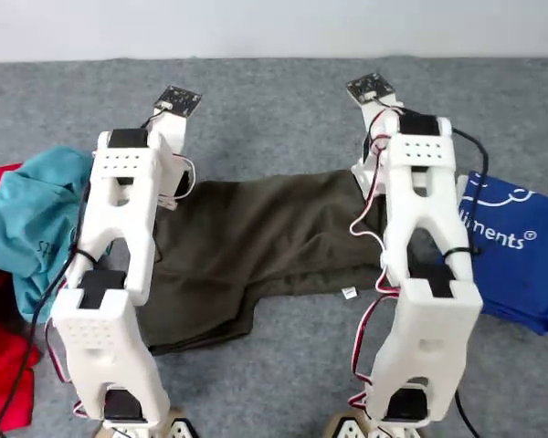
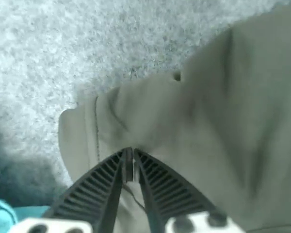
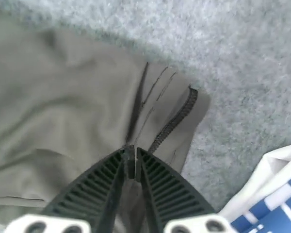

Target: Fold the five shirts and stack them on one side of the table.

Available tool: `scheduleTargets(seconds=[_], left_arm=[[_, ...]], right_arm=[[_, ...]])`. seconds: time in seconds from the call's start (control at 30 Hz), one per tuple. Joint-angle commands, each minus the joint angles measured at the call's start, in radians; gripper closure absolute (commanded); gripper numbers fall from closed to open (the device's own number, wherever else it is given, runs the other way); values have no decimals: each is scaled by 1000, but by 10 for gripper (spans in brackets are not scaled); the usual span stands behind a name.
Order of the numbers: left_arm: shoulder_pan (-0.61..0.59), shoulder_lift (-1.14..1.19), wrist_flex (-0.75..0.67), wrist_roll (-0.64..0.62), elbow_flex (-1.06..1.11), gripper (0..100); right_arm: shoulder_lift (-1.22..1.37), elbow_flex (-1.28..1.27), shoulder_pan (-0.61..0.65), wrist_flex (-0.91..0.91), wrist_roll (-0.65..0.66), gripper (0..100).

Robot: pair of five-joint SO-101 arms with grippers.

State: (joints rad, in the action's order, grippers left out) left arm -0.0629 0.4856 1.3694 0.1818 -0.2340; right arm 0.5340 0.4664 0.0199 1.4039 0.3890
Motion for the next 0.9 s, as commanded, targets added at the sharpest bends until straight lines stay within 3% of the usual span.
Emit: scheduleTargets(seconds=[0.0, 0.27, 0.57, 0.73, 0.87], left_arm=[[3, 15, 23, -11, -93, 984], [-2, 110, -12, -8, -104, 984], [0, 227, -20, 21, -139, 984], [20, 273, 18, 28, -203, 984], [25, 338, 80, 61, -294, 984]], right_arm=[[33, 158, 12, 77, -89, 983], [206, 399, 35, 99, -198, 983], [387, 646, 50, 97, -210, 981], [481, 718, 42, 104, -210, 890], [510, 773, 28, 131, -210, 880]])
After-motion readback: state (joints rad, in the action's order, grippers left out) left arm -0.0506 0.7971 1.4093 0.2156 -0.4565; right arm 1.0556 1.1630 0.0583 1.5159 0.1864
